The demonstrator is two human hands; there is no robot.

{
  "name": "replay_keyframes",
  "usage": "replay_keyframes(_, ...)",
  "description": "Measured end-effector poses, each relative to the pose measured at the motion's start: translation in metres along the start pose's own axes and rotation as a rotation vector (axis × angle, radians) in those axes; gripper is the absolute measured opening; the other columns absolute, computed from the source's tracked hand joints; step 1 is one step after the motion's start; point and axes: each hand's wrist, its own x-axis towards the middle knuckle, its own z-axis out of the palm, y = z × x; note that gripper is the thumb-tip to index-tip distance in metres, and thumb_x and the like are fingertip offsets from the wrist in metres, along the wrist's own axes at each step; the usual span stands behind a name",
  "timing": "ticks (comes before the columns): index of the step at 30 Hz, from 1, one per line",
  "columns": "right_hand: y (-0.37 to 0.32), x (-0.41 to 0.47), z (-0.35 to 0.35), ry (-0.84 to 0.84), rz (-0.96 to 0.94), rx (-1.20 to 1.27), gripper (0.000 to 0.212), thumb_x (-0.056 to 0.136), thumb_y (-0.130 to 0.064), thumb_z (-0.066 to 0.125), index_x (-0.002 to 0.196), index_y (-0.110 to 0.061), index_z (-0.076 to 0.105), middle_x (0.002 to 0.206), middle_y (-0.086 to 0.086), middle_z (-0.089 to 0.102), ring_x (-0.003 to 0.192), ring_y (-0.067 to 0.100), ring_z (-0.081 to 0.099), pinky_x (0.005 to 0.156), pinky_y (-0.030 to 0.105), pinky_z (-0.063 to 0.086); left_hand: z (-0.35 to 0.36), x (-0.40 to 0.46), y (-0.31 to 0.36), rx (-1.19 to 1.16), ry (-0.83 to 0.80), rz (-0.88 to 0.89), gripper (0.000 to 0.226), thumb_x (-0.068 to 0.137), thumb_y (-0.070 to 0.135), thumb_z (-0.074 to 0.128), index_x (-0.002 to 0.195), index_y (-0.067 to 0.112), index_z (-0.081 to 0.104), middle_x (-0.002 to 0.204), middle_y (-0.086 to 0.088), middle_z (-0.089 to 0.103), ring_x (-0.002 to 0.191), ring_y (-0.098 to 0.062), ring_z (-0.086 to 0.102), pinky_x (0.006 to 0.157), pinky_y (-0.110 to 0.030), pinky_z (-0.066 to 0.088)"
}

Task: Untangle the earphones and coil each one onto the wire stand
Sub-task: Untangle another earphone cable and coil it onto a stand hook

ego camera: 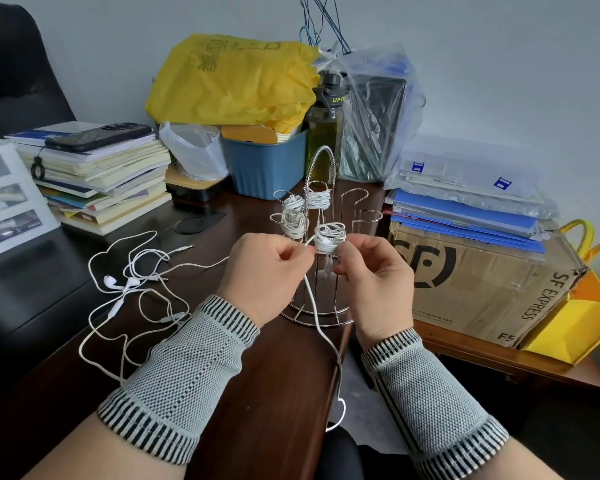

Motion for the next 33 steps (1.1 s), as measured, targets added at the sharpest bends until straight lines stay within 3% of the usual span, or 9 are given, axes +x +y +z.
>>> replay_keyframes(2,0.001,0.0,0.0,-0.007,-0.01,-0.01,0.01,0.086,-0.006,0.068,0.082,-0.016,0.068,0.072,-0.003,0.068,0.061,0.009,0.062,0.058,0.02,0.051,0.001,0.0,-0.001,-0.009,-0.006,-0.006,0.057,0.07,0.051,0.047,0.075,0.001,0.074,0.074,-0.02,0.07,0.055,-0.029,0.057,0.059,-0.04,0.052)
replay_keyframes(5,0.001,-0.001,0.0,-0.018,-0.028,0.0,0.014,0.088,-0.005,0.066,0.085,-0.019,0.067,0.07,-0.006,0.068,0.063,0.012,0.062,0.058,0.019,0.052,0.002,0.001,-0.002,-0.003,-0.025,-0.027,0.029,0.086,0.029,0.063,0.076,0.006,0.077,0.065,-0.017,0.069,0.047,-0.017,0.049,0.05,-0.027,0.044)
replay_keyframes(9,0.0,-0.002,0.001,-0.041,-0.06,-0.013,0.018,0.09,-0.005,0.063,0.086,-0.021,0.067,0.067,-0.009,0.067,0.062,0.011,0.06,0.056,0.015,0.05,0.003,-0.001,-0.002,-0.001,-0.03,-0.012,0.015,0.086,0.022,0.066,0.087,0.016,0.08,0.067,0.0,0.073,0.047,0.0,0.05,0.053,-0.014,0.038)
replay_keyframes(12,-0.001,-0.002,0.001,-0.06,-0.05,-0.012,0.014,0.089,-0.007,0.065,0.084,-0.02,0.067,0.071,-0.004,0.067,0.06,0.01,0.058,0.055,0.015,0.049,0.003,0.0,-0.004,0.015,-0.037,0.007,0.028,0.086,0.018,0.067,0.059,0.02,0.073,0.085,0.01,0.075,0.059,0.008,0.058,0.055,-0.003,0.037)
replay_keyframes(15,0.001,-0.002,0.001,-0.066,-0.046,-0.027,0.007,0.087,-0.011,0.068,0.085,-0.018,0.066,0.077,0.003,0.067,0.056,0.004,0.057,0.054,0.013,0.048,0.002,-0.001,-0.004,0.063,-0.043,0.041,0.052,0.081,0.014,0.064,0.034,0.027,0.048,0.092,0.011,0.074,0.069,0.004,0.063,0.059,-0.002,0.039)
replay_keyframes(20,0.005,0.001,0.0,-0.043,-0.061,-0.131,0.004,0.09,-0.016,0.065,0.091,-0.013,0.068,0.074,0.003,0.066,0.053,0.0,0.057,0.053,0.011,0.045,0.002,-0.001,-0.002,0.113,-0.071,0.061,0.041,0.08,0.01,0.062,0.04,0.019,0.057,0.098,0.01,0.073,0.081,0.004,0.064,0.071,-0.006,0.044)
replay_keyframes(24,0.01,0.003,-0.001,-0.038,-0.092,-0.197,0.008,0.092,-0.019,0.063,0.096,-0.013,0.067,0.074,0.002,0.067,0.053,-0.001,0.056,0.054,0.011,0.044,0.0,-0.001,-0.001,0.125,-0.079,0.075,0.039,0.079,0.009,0.061,0.04,0.014,0.057,0.096,0.011,0.073,0.078,0.008,0.063,0.068,-0.003,0.041)
replay_keyframes(28,0.014,0.001,-0.003,0.027,-0.221,-0.246,0.018,0.088,-0.014,0.066,0.106,-0.015,0.063,0.093,0.012,0.063,0.06,0.0,0.055,0.057,0.008,0.044,-0.001,0.0,0.001,0.174,-0.084,0.104,0.049,0.079,0.011,0.061,0.033,0.022,0.045,0.095,0.014,0.071,0.082,0.0,0.066,0.069,-0.005,0.042)
replay_keyframes(33,0.007,-0.002,-0.004,0.033,-0.42,-0.448,0.024,0.089,-0.01,0.065,0.113,-0.013,0.066,0.091,0.006,0.055,0.072,-0.011,0.053,0.064,-0.003,0.037,-0.002,0.001,0.0,0.193,-0.09,0.107,0.045,0.077,0.012,0.062,0.035,0.014,0.046,0.094,0.014,0.072,0.078,0.004,0.065,0.069,-0.01,0.046)
